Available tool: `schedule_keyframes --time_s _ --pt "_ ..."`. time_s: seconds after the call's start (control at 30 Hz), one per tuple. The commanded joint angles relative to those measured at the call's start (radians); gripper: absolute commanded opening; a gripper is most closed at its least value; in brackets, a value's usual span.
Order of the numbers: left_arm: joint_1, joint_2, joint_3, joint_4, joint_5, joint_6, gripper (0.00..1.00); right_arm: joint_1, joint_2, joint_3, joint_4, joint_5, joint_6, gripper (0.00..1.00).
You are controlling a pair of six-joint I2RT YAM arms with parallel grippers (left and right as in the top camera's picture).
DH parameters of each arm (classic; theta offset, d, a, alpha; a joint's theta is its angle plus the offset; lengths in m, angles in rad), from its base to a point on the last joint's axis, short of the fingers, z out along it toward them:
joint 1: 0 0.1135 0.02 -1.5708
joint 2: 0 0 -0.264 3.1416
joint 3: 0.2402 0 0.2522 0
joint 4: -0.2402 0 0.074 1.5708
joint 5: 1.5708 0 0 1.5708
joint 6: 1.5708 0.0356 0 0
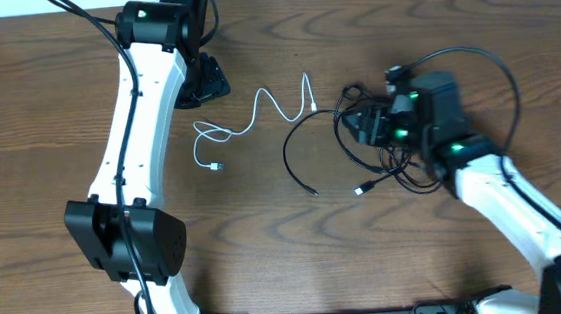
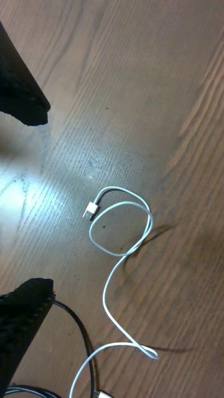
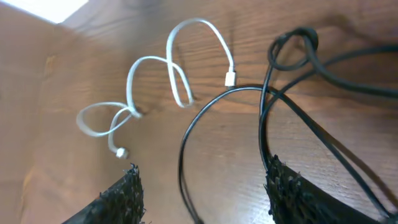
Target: Untangle cables
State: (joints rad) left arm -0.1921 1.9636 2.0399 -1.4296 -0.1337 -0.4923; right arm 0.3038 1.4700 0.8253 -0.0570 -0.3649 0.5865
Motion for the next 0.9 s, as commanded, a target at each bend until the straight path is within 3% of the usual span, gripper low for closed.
schedule_keyframes --time_s 0.0,0.17,0.57,0.7,0.83,0.87 --pt "0.002 -0.007 0.008 -0.004 -0.006 0.009 0.86 0.065 0.035 0.011 0.031 0.316 0.145 0.63" --pt "0.002 -0.007 0.008 -0.006 -0.006 0.009 0.86 0.110 0.113 0.011 0.072 0.514 0.333 0.65" --pt "0.002 -0.007 0.008 -0.006 -0.006 0.010 0.86 0.117 0.436 0.011 0.561 0.539 0.345 0.67" --pt "0.002 -0.007 0.008 -0.007 -0.006 0.010 0.86 0.116 0.497 0.011 0.690 0.527 0.344 0.47" --pt "0.002 -0.007 0.008 -0.014 -0.006 0.010 0.86 0.106 0.494 0.014 0.720 0.529 0.310 0.01" --pt "0.002 -0.007 0.008 -0.015 -0.006 0.010 0.86 0.099 0.491 0.014 0.724 0.509 0.305 0.01"
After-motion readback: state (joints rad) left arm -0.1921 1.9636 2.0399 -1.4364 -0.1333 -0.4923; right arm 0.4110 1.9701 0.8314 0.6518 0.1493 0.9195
